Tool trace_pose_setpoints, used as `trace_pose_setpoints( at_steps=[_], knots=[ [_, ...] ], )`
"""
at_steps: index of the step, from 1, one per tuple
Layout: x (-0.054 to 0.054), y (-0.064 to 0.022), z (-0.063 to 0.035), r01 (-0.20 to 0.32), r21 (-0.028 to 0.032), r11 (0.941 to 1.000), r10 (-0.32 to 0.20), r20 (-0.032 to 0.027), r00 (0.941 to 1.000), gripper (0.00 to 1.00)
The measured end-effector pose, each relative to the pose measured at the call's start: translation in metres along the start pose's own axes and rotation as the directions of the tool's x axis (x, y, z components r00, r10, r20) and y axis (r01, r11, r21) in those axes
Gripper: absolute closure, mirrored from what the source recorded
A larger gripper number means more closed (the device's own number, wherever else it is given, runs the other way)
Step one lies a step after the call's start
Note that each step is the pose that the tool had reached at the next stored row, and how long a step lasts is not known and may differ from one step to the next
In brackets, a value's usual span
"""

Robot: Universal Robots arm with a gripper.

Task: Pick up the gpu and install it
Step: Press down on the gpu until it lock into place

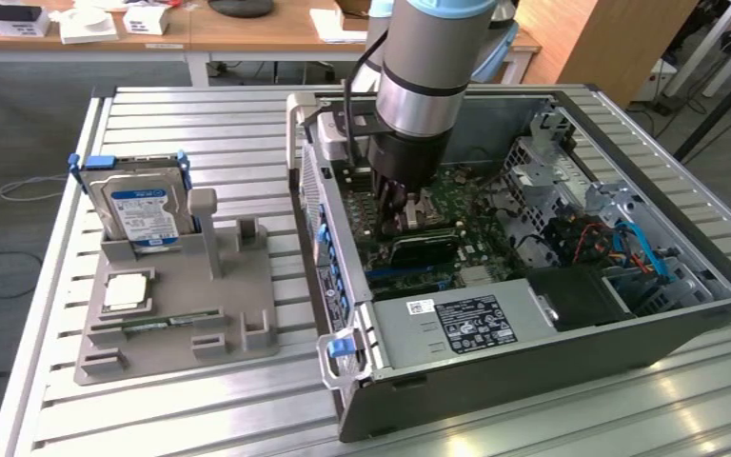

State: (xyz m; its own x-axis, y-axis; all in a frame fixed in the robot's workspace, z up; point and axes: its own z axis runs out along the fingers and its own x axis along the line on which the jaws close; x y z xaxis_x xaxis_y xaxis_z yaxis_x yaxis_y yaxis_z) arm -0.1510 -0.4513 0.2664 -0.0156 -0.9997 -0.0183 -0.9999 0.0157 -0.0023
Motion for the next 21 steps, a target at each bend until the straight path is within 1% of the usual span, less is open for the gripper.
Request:
trace_pose_setpoints(
  at_steps=[21],
  knots=[
    [0.0007, 0.0, 0.0001, 0.0, 0.0001, 1.0, 0.0, 0.0002, 1.0, 0.89]
  ],
)
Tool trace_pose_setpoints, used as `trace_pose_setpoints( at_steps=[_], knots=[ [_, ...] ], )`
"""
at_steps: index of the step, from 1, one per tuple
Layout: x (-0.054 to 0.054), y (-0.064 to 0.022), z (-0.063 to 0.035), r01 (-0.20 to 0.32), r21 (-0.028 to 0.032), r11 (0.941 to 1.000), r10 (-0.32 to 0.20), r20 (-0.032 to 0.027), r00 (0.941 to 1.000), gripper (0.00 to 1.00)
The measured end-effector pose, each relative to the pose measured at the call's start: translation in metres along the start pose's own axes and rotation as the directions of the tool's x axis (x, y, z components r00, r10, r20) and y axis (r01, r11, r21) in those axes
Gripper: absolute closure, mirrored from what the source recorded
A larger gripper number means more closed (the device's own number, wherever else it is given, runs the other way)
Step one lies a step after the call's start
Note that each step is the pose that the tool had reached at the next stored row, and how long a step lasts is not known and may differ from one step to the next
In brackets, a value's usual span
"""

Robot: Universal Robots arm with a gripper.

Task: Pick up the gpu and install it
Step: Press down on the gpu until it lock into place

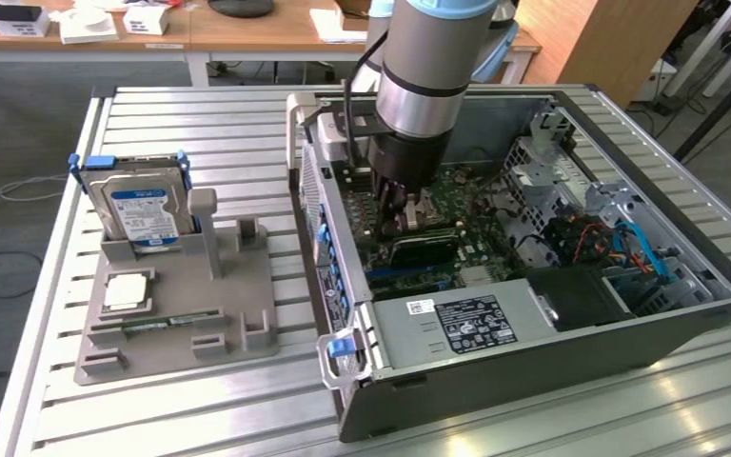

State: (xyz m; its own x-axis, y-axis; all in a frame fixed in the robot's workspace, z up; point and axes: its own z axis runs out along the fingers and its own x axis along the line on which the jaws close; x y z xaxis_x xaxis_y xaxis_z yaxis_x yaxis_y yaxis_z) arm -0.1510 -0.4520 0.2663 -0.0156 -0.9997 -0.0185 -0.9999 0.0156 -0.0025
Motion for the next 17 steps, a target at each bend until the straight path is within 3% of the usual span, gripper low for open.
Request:
trace_pose_setpoints(
  at_steps=[17],
  knots=[
    [0.0, 0.0, 0.0016, 0.0, -0.0001, 1.0, 0.0, -0.0002, 1.0, 0.89]
  ],
)
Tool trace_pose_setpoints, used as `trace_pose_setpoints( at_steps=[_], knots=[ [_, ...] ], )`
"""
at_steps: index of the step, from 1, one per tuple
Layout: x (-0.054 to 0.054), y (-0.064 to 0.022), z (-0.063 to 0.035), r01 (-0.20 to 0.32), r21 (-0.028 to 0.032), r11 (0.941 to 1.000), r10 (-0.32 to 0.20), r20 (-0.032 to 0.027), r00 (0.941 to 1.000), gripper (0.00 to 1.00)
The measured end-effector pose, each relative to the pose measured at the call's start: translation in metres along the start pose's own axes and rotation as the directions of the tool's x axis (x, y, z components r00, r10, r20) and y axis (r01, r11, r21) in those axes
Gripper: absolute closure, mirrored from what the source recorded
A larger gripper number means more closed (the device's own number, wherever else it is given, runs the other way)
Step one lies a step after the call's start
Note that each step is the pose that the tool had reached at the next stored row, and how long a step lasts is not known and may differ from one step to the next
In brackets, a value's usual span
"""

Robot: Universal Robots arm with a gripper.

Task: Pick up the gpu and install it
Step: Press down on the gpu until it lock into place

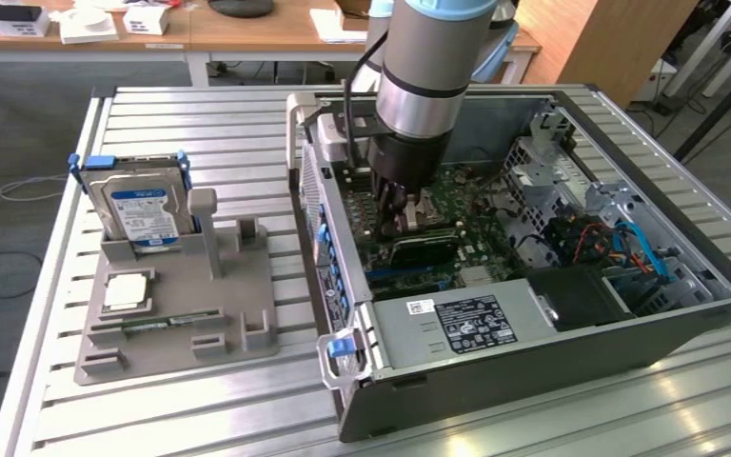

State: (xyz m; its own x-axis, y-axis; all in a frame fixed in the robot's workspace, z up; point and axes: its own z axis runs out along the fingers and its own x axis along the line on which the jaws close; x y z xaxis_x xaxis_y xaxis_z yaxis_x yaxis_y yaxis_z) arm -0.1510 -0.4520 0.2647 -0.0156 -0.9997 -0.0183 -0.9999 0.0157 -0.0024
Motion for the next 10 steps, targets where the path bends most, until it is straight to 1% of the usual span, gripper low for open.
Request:
trace_pose_setpoints(
  at_steps=[6, 8, 10],
  knots=[
    [0.0, 0.0, 0.0006, 0.0, 0.0, 1.0, 0.0, 0.0002, 1.0, 0.89],
    [-0.0001, -0.0001, 0.0019, 0.0, 0.0011, 1.0, 0.0, 0.0017, 1.0, 0.89],
    [-0.0001, -0.0001, 0.0016, 0.0, 0.0005, 1.0, 0.0, 0.001, 1.0, 0.89]
  ],
)
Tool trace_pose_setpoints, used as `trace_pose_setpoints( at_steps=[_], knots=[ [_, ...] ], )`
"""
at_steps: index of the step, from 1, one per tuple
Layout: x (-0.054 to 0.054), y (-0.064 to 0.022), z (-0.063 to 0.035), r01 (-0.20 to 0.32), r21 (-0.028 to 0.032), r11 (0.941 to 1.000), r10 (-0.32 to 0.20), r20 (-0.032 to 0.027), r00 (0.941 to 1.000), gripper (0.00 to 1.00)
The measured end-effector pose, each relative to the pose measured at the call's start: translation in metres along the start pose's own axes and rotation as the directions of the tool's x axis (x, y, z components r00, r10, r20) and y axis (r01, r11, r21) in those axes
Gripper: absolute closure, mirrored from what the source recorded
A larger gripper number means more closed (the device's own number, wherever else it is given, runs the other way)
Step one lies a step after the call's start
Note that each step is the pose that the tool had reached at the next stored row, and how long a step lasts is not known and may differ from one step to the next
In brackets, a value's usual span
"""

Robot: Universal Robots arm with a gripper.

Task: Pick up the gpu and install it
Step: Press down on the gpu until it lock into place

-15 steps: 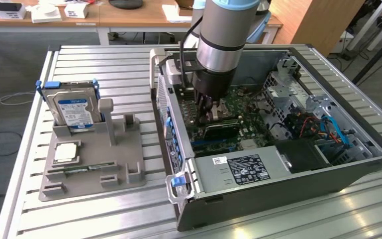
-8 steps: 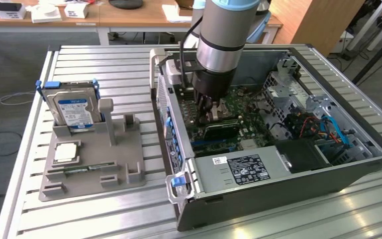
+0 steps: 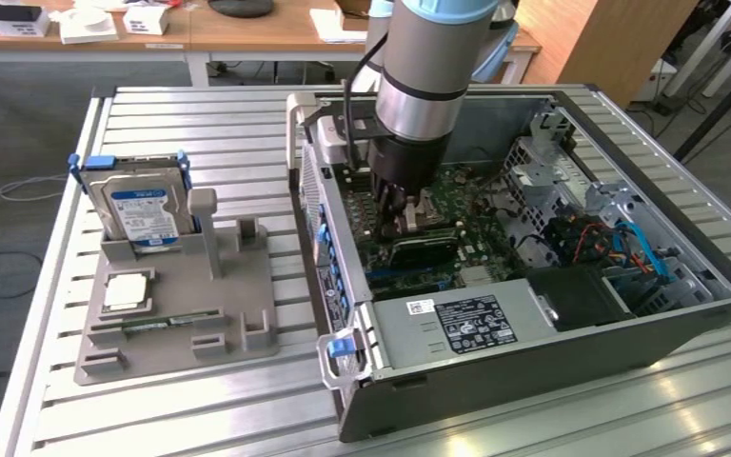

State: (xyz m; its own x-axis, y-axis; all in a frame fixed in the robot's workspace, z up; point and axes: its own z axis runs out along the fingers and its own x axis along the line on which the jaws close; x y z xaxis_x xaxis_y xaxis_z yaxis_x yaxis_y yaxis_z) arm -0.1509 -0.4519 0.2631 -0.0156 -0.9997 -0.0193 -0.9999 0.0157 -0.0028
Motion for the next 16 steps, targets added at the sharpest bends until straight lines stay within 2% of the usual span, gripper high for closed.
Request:
trace_pose_setpoints(
  at_steps=[16],
  knots=[
    [0.0001, 0.0, -0.0003, 0.0, -0.0003, 1.0, 0.0, -0.0006, 1.0, 0.89]
  ],
)
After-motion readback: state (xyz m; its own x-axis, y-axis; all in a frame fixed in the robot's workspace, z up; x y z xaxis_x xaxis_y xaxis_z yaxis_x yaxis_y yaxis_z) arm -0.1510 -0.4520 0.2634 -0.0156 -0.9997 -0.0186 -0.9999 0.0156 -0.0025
